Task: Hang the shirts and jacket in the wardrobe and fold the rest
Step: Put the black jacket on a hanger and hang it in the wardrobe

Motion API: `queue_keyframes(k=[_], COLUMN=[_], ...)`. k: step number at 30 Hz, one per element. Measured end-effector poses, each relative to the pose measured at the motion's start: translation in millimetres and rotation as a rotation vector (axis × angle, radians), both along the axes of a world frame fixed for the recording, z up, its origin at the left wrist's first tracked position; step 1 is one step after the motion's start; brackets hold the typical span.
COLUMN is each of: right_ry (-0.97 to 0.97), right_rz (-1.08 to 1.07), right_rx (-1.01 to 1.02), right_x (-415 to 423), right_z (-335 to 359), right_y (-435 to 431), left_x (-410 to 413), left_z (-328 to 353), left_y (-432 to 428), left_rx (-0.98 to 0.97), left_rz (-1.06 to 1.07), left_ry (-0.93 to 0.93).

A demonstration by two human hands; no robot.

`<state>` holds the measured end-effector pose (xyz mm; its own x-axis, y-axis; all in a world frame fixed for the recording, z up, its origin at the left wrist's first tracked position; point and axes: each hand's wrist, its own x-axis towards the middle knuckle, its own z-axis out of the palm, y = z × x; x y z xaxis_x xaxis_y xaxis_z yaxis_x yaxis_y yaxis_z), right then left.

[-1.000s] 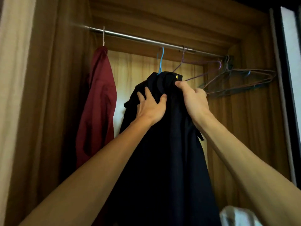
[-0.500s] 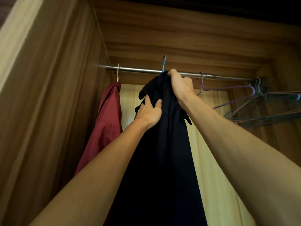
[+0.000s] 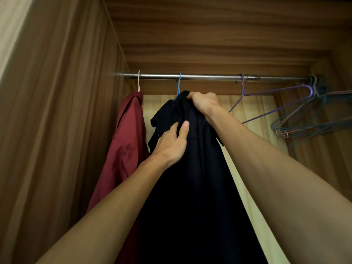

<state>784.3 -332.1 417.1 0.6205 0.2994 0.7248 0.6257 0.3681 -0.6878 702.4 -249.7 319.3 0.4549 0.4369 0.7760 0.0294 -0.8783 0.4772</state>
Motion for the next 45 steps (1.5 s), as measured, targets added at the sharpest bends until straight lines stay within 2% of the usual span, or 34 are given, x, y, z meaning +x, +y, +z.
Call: queue_keyframes(k=[3, 8, 13, 26, 35, 42, 45], right_ry=[-0.032, 0.001, -0.039, -0.076, -0.237, -0.238, -0.203], right_rz=[-0.075, -0.067, -0.202, -0.439, -0.626, -0.727, -0.804], right_rx=[0.035, 0.098, 0.078, -0.016, -0.319, -0.611, -0.754], right_x=[-2.4, -12.2, -22.7, -70.6, -96.8, -103.4, -104.9], right_z=[-8.3, -42.3, -85.9, -167.8, -238.6, -316.3, -358.7], right_y=[-1.8, -18.6, -47.1, -132.2, -193.3, -264.5, -309.5], left_x=[-4.5, -20.7, -38.8, -78.6, -107.4, -86.3, -73.7], left_z=[-4.4, -18.1, -39.8, -104.2, -167.0, -225.0, -244.9], left_y=[-1.9, -5.0, -17.4, -75.1, -122.6, -167.3, -206.4], left_rx=[0.036, 0.068, 0.164, 0.192, 0.403, 0.261, 0.258], left_rz=[0.024, 0.051, 0.080, -0.090, -0.091, -0.272, -0.367], left_ry=[0.042, 0.094, 0.195, 0.202, 0.328, 0.477, 0.520])
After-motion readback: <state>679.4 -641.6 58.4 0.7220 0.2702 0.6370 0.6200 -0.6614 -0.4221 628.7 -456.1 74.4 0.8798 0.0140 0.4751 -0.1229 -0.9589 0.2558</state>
